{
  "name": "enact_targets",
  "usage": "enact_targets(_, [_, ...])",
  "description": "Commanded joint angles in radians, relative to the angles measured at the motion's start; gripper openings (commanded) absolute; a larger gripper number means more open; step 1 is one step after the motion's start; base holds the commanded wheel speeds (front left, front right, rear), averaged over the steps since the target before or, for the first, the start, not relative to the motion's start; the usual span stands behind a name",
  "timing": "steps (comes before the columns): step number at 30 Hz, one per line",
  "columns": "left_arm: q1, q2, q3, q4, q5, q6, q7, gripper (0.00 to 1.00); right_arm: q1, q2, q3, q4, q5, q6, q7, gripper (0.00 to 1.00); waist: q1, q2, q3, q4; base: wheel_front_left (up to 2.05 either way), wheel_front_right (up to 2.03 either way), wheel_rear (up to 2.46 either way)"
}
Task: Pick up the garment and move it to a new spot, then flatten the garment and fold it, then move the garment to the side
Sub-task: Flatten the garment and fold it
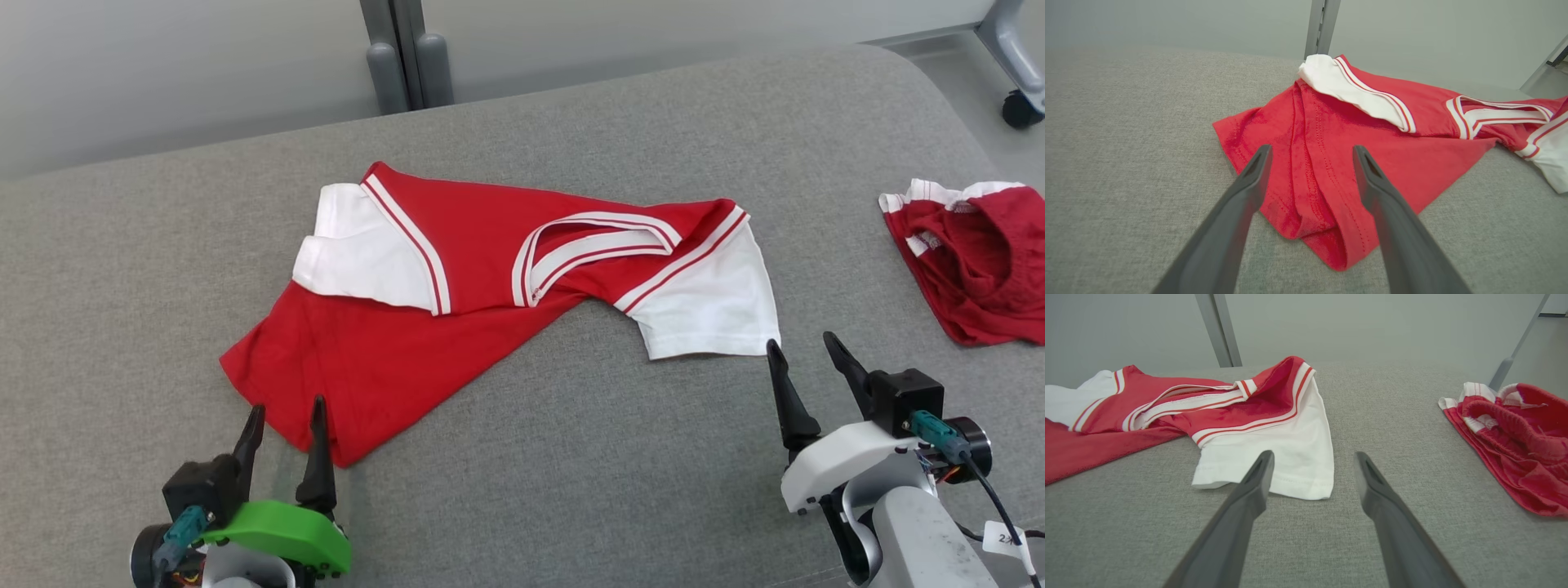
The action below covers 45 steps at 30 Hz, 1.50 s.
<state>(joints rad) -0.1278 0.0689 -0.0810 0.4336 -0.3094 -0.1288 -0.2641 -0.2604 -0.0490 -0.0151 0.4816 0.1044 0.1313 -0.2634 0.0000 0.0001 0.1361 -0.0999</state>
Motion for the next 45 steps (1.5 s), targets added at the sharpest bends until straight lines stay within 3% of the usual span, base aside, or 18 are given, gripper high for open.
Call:
enact_targets(1, [0.026,-0.005,0.006,-0.003,0.007,-0.003,0.0,1.0,0.018,-0.004,0.002,0.003,0.007,-0.001,-0.001,1.0,0.0,-0.0001,-0.031,0.018,0.0,0.0,0.0])
enact_targets(10, [-0.002,-0.013,-0.005,-0.003,0.025,-0.003,0.0,1.0,0.014,-0.004,0.015,-0.008,0.012,-0.001,-0.001,1.0,0.0,-0.0001,0.003,0.012,0.0,0.0,0.0])
enact_targets(24, [-0.319,0.106,-0.065,0.161,-0.097,-0.003,0.0,1.0,-0.097,-0.004,0.08,-0.052,0.023,-0.001,-0.001,1.0,0.0,-0.0001,0.188,-0.055,0.0,0.0,0.0])
enact_targets(38, [-0.392,0.149,-0.106,0.192,-0.137,-0.003,0.0,1.0,-0.106,-0.004,0.096,-0.075,0.043,-0.001,-0.001,1.0,0.0,-0.0001,0.237,-0.087,0.0,0.0,0.0])
enact_targets(40, [-0.397,0.152,-0.102,0.19,-0.13,-0.003,0.0,0.8,-0.108,-0.004,0.097,-0.077,0.045,-0.001,-0.001,1.0,0.0,-0.0001,0.24,-0.089,0.0,0.0,0.0])
enact_targets(41, [-0.4,0.151,-0.101,0.192,-0.13,-0.003,0.0,0.46,-0.108,-0.004,0.097,-0.077,0.045,-0.001,-0.001,1.0,0.0,-0.0001,0.24,-0.09,0.0,0.0,0.0])
enact_targets(42, [-0.404,0.151,-0.101,0.191,-0.127,-0.003,0.0,0.33,-0.108,-0.004,0.098,-0.077,0.046,-0.001,-0.001,1.0,0.0,-0.0001,0.241,-0.09,0.0,0.0,0.0])
enact_targets(43, [-0.408,0.153,-0.102,0.186,-0.121,-0.003,0.0,0.0,-0.108,-0.004,0.098,-0.077,0.046,-0.001,-0.001,1.0,0.0,-0.0001,0.241,-0.09,0.0,0.0,0.0])
enact_targets(45, [-0.412,0.154,-0.094,0.173,-0.11,-0.003,0.0,0.0,-0.108,-0.004,0.097,-0.077,0.047,-0.001,-0.001,1.0,0.0,-0.0001,0.24,-0.09,0.0,0.0,0.0])
